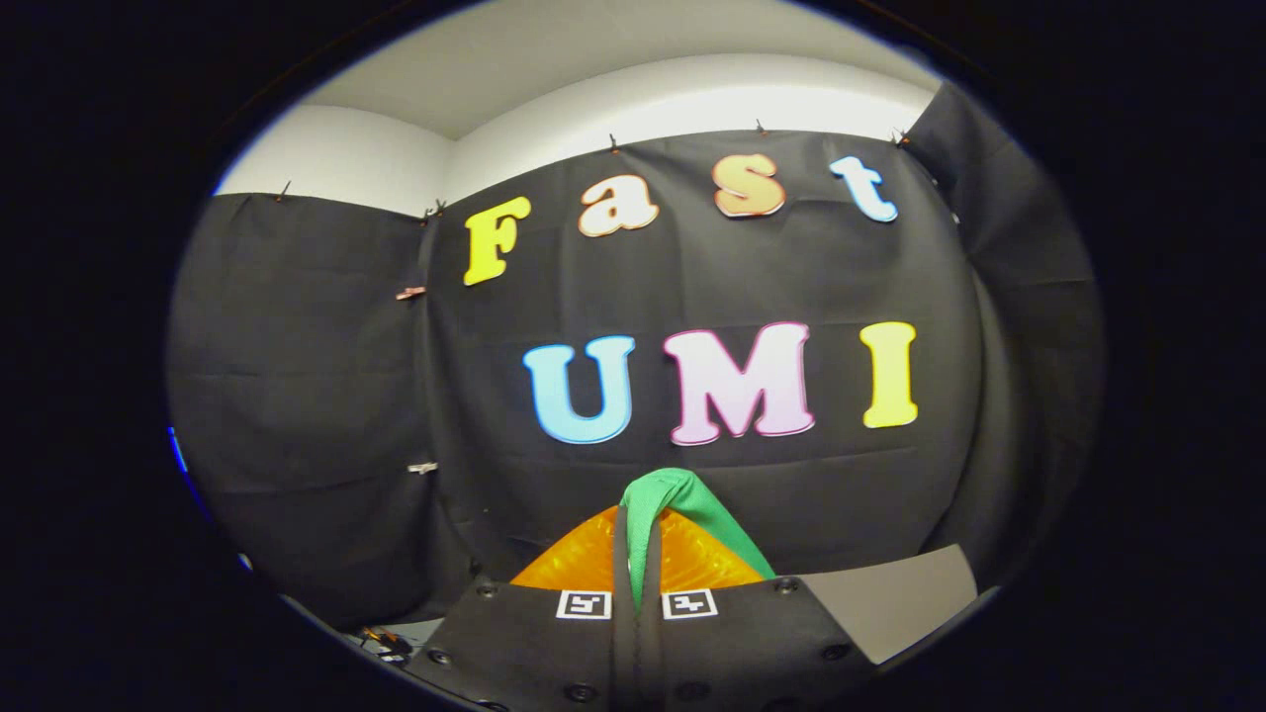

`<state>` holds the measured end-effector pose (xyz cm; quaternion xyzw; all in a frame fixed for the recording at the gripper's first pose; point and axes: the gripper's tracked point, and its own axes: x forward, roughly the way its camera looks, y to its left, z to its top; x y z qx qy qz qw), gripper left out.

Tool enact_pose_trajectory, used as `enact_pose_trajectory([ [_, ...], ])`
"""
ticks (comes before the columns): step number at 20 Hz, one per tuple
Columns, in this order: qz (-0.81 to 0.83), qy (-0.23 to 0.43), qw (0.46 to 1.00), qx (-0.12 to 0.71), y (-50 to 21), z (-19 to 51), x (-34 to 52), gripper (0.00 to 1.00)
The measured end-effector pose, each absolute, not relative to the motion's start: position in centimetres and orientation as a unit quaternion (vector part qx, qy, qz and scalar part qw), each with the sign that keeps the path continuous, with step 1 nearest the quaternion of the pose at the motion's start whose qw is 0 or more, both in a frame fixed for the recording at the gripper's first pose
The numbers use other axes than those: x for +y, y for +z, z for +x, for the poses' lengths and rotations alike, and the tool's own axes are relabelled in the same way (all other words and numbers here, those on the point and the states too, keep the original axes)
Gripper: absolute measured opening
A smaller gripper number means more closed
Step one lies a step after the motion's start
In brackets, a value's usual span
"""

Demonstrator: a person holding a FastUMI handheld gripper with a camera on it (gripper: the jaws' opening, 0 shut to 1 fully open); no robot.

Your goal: Put the clothes into the washing machine and then close the washing machine lid.

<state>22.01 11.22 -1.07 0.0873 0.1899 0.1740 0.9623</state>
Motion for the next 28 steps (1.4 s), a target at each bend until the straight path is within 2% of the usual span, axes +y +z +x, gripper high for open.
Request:
enact_pose_trajectory([
  [10, 0.078, 0.284, 0.927, 0.231, -8.7, 21.3, 22.7, 0.04],
  [20, 0.026, 0.351, 0.871, 0.342, -24.7, 22.0, 28.3, 0.04],
  [28, 0.007, 0.323, 0.826, 0.462, -36.0, 21.5, 27.8, 0.05],
])
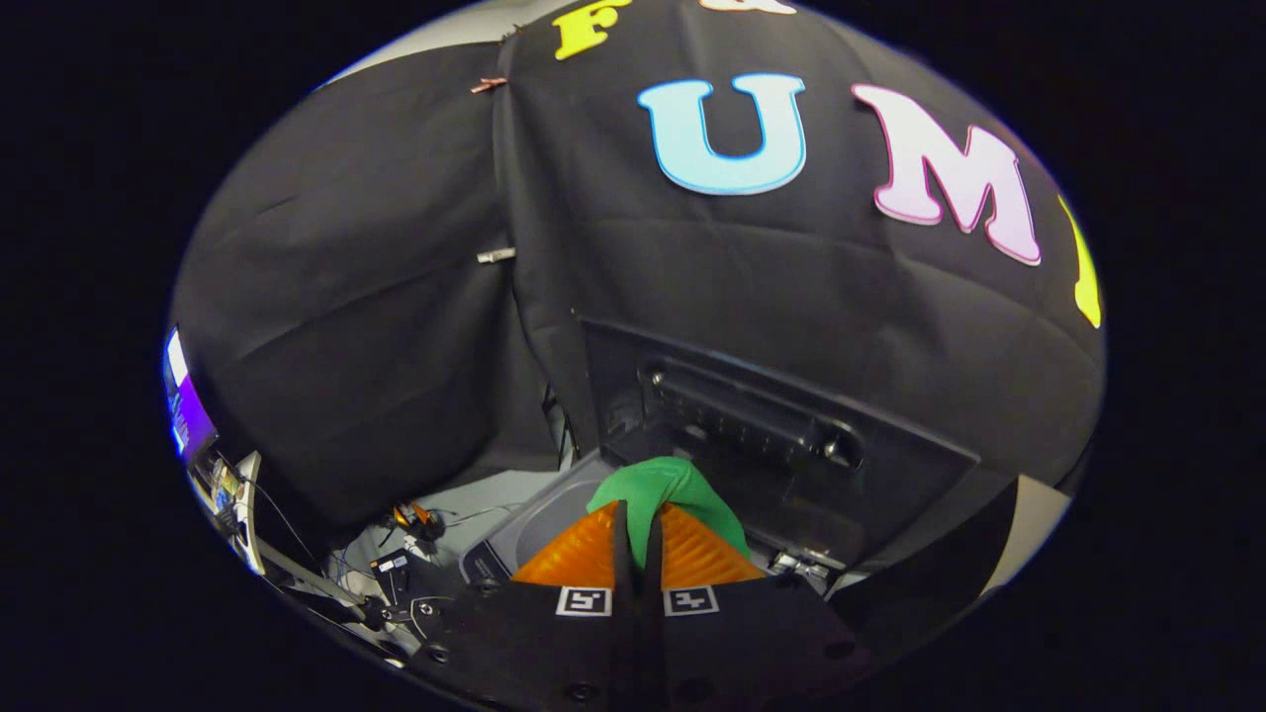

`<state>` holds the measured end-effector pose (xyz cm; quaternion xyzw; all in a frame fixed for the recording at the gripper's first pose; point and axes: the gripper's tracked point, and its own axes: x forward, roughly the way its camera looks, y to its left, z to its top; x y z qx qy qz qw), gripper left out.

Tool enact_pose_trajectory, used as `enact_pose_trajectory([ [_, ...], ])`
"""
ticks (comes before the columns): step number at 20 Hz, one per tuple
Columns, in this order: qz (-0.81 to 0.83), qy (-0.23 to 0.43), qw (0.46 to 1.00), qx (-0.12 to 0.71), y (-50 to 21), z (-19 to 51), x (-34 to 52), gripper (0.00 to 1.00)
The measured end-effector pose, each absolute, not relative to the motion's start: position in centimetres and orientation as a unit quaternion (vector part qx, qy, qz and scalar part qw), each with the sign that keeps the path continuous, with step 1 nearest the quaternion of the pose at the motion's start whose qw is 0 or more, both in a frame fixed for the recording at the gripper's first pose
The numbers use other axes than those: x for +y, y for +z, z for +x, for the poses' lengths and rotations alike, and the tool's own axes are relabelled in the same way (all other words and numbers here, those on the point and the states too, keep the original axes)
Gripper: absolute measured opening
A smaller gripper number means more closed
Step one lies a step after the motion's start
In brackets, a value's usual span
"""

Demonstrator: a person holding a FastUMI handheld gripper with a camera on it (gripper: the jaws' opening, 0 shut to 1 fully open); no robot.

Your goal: Put the clothes into the washing machine and then close the washing machine lid.

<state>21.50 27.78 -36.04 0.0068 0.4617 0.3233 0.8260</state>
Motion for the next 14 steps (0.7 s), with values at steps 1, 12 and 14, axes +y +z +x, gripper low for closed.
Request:
enact_pose_trajectory([
  [1, 0.004, 0.318, 0.821, 0.473, -36.8, 21.3, 27.5, 0.05],
  [12, 0.007, 0.304, 0.796, 0.523, -40.0, 20.8, 26.8, 0.99],
  [14, 0.015, 0.321, 0.799, 0.508, -38.9, 20.8, 27.5, 0.99],
])
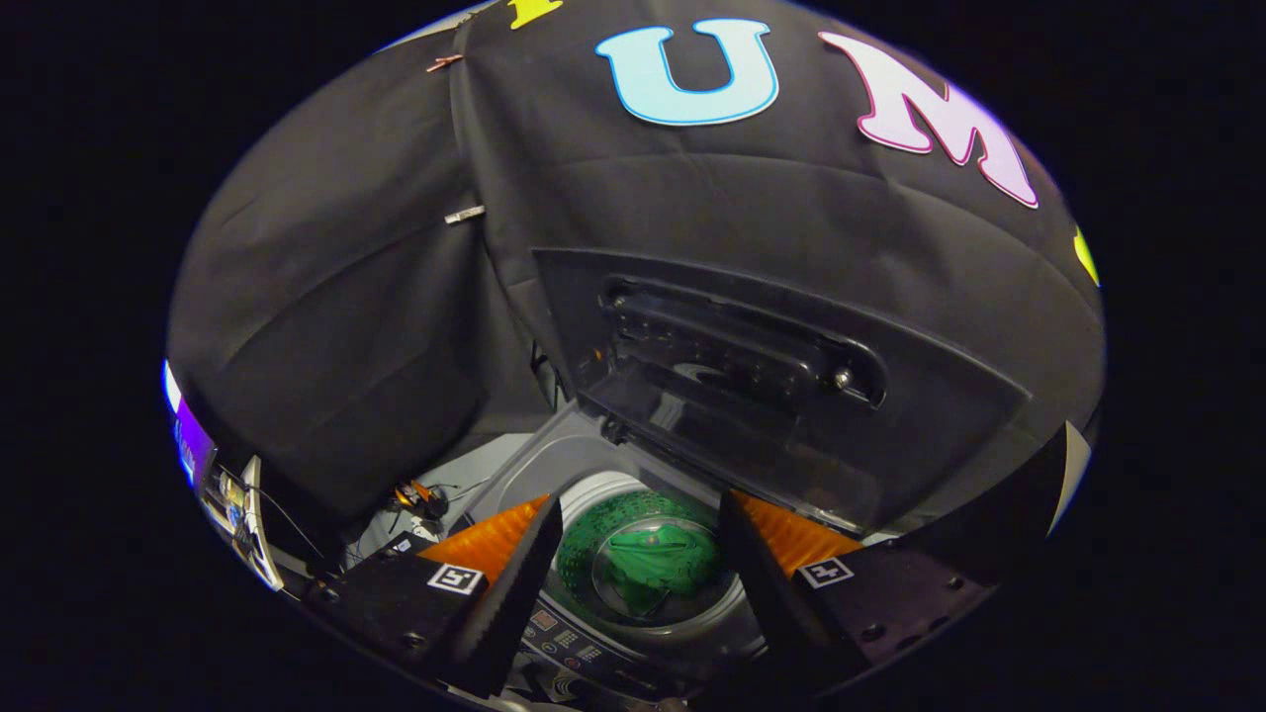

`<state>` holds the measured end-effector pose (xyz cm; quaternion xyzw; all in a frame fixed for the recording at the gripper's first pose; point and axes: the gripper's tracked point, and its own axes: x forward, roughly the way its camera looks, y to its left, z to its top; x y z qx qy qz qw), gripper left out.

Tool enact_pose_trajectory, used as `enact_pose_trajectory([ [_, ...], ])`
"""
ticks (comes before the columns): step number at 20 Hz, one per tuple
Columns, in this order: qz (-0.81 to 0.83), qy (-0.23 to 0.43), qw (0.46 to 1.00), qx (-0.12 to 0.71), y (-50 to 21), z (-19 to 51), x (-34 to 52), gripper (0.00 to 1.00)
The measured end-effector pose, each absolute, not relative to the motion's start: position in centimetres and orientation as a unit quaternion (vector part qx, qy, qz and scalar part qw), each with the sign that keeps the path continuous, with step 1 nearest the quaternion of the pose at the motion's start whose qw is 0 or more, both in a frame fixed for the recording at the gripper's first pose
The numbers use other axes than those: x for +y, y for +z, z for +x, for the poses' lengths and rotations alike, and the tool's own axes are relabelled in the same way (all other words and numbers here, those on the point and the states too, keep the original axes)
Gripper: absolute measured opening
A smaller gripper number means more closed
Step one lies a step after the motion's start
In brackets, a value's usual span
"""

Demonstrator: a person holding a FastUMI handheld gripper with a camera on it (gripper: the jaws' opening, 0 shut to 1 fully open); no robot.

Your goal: Put the clothes into the washing machine and then close the washing machine lid.

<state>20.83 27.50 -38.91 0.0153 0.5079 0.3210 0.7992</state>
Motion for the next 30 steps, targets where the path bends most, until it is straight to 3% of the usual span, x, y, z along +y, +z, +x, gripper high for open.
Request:
enact_pose_trajectory([
  [6, 0.048, 0.363, 0.832, 0.417, -34.3, 22.6, 29.6, 0.99],
  [12, 0.038, 0.349, 0.894, 0.279, -30.6, 26.4, 29.7, 0.99],
  [21, 0.069, 0.172, 0.965, 0.188, -28.4, 32.9, 24.0, 0.99],
  [30, 0.066, 0.043, 0.968, 0.239, -33.2, 37.3, 18.7, 0.99],
])
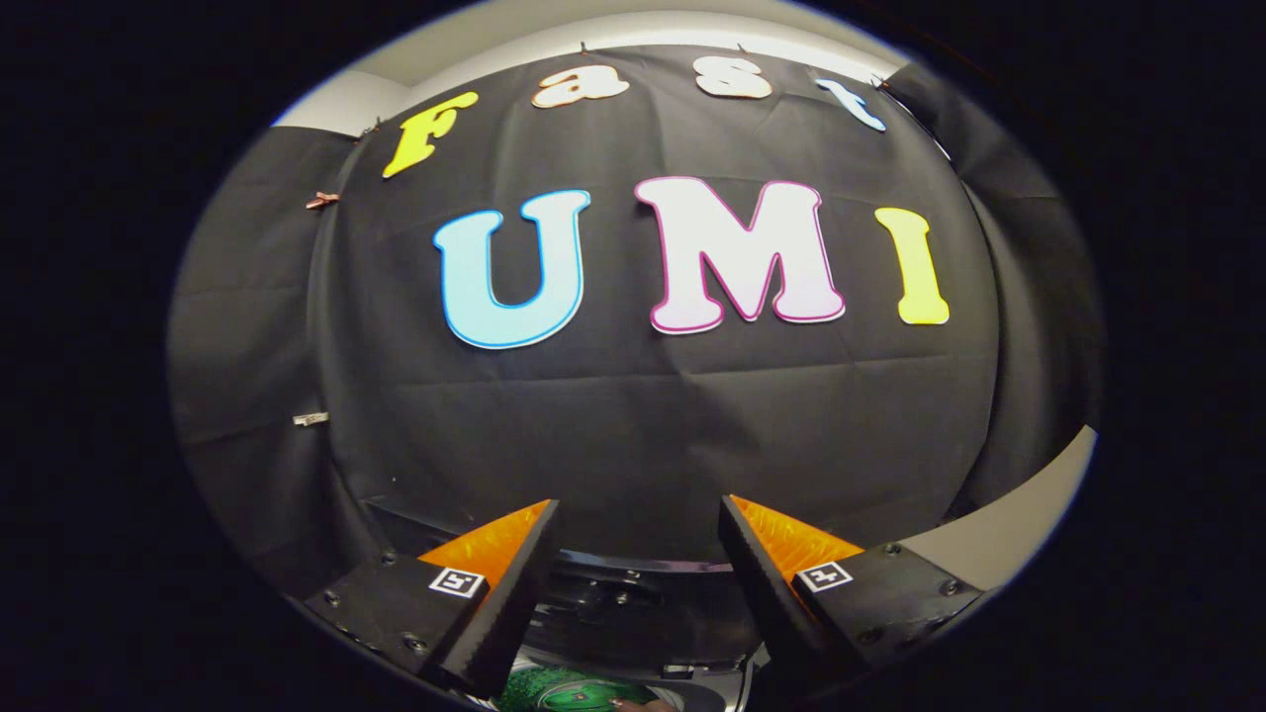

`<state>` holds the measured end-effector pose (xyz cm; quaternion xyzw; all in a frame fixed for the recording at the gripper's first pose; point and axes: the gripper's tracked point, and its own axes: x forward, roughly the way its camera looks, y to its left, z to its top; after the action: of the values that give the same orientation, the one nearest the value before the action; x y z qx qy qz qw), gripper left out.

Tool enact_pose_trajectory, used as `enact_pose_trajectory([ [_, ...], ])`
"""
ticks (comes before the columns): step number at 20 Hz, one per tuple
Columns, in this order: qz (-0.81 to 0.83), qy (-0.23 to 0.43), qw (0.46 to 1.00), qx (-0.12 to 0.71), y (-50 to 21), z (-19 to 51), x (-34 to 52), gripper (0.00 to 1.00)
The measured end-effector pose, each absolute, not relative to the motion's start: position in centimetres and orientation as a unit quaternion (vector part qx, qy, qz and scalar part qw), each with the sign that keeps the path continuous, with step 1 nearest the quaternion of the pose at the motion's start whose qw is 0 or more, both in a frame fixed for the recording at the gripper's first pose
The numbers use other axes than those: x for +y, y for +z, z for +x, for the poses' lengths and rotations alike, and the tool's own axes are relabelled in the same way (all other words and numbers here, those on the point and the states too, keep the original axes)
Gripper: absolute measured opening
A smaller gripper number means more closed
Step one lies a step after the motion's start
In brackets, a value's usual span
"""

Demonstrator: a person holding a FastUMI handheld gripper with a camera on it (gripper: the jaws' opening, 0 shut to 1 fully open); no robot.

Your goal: Put the clothes into the washing machine and then close the washing machine lid.

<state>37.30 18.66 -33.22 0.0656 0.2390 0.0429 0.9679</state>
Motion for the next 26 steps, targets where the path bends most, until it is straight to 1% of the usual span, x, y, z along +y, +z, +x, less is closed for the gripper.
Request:
enact_pose_trajectory([
  [2, 0.06, 0.022, 0.965, 0.252, -34.2, 38.0, 17.7, 0.99],
  [5, 0.059, 0.006, 0.961, 0.27, -35.5, 38.8, 17.0, 0.98],
  [10, 0.043, 0.005, 0.951, 0.305, -37.7, 39.0, 17.0, 0.98],
  [12, 0.026, 0.005, 0.955, 0.297, -37.3, 38.9, 16.7, 0.99],
  [16, 0.045, -0.002, 0.95, 0.309, -37.6, 38.7, 16.8, 1.0],
  [19, 0.042, -0.002, 0.95, 0.31, -37.5, 38.0, 16.6, 1.0],
  [26, 0.036, -0.007, 0.945, 0.326, -36.0, 33.2, 17.0, 1.0],
])
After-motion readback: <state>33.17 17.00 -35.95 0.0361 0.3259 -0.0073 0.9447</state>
